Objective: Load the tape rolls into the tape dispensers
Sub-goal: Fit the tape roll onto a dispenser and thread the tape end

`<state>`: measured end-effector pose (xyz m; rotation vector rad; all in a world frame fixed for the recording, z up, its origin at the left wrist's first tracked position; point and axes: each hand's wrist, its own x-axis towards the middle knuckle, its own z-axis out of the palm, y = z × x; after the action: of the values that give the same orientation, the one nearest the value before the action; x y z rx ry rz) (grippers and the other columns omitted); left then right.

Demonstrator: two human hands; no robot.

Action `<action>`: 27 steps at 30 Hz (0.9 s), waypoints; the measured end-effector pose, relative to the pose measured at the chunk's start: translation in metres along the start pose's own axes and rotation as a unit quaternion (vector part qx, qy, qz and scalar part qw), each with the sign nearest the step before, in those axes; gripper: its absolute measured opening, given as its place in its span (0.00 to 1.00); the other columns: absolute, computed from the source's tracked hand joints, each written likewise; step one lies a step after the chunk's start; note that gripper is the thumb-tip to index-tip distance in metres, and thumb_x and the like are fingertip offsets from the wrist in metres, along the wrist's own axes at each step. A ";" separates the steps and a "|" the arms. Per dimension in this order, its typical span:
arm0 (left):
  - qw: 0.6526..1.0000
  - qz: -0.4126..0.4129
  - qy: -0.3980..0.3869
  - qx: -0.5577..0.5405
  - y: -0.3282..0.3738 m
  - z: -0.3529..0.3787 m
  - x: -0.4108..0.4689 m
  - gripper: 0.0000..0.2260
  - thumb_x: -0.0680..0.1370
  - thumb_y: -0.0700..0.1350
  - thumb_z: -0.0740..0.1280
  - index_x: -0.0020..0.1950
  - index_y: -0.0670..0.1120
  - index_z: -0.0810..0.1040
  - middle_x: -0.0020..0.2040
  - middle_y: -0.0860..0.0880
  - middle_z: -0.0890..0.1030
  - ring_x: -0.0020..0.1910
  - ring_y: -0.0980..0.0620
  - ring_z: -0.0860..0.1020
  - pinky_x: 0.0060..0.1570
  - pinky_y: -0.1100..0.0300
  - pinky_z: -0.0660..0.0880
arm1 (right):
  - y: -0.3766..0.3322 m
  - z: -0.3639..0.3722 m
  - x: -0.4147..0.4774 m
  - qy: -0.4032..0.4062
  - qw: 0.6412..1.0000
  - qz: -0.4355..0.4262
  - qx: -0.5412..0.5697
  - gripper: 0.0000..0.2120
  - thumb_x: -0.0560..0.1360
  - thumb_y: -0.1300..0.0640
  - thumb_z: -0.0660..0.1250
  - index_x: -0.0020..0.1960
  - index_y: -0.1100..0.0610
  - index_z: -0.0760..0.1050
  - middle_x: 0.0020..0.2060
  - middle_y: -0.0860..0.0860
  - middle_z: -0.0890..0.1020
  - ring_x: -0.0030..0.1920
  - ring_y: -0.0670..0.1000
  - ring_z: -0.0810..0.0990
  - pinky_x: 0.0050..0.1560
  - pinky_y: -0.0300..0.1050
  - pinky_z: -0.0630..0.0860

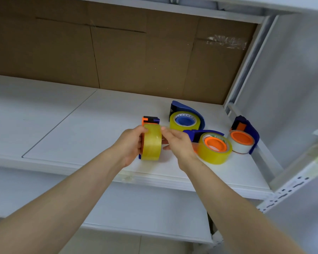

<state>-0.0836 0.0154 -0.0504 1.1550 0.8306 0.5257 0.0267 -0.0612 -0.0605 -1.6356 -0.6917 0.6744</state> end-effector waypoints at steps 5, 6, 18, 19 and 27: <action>0.999 0.026 -0.008 0.018 -0.007 0.002 -0.008 0.10 0.76 0.36 0.58 0.51 0.38 0.77 0.49 0.38 0.79 0.47 0.41 0.78 0.52 0.50 0.73 | 0.006 0.005 -0.006 -0.025 0.998 -0.013 0.063 0.14 0.78 0.57 0.63 0.61 0.62 0.77 0.48 0.53 0.82 0.46 0.48 0.81 0.54 0.44 0.79; 0.999 0.031 -0.005 0.017 -0.009 0.002 -0.010 0.09 0.75 0.37 0.60 0.50 0.38 0.78 0.48 0.37 0.78 0.48 0.41 0.77 0.52 0.48 0.72 | 0.008 0.005 -0.008 -0.032 0.997 -0.031 0.060 0.14 0.78 0.58 0.63 0.61 0.62 0.77 0.48 0.53 0.82 0.44 0.46 0.81 0.51 0.41 0.80; 0.998 0.047 0.049 0.017 -0.015 0.004 -0.012 0.10 0.77 0.42 0.62 0.50 0.38 0.79 0.50 0.35 0.81 0.46 0.42 0.78 0.54 0.47 0.74 | 0.042 0.006 -0.029 -0.028 0.978 -0.199 -0.047 0.14 0.74 0.62 0.68 0.60 0.61 0.78 0.45 0.57 0.79 0.42 0.39 0.76 0.45 0.28 0.71; 0.997 0.049 0.051 0.016 -0.015 0.005 -0.013 0.10 0.77 0.42 0.62 0.50 0.38 0.79 0.49 0.36 0.81 0.46 0.43 0.77 0.52 0.49 0.73 | 0.044 0.007 -0.031 -0.026 0.978 -0.204 -0.046 0.14 0.74 0.63 0.68 0.60 0.62 0.78 0.46 0.57 0.79 0.42 0.36 0.75 0.45 0.26 0.70; 0.997 0.055 0.049 0.019 -0.016 0.004 -0.019 0.13 0.68 0.46 0.64 0.47 0.40 0.78 0.45 0.38 0.76 0.44 0.43 0.72 0.47 0.49 0.67 | 0.017 -0.003 -0.026 0.028 0.972 -0.206 -0.106 0.20 0.73 0.60 0.69 0.64 0.53 0.74 0.53 0.48 0.74 0.46 0.41 0.74 0.45 0.28 0.75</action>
<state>-0.0923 -0.0065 -0.0587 1.2231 0.8673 0.6648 0.0133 -0.0851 -0.0754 -1.6271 -1.0527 0.2584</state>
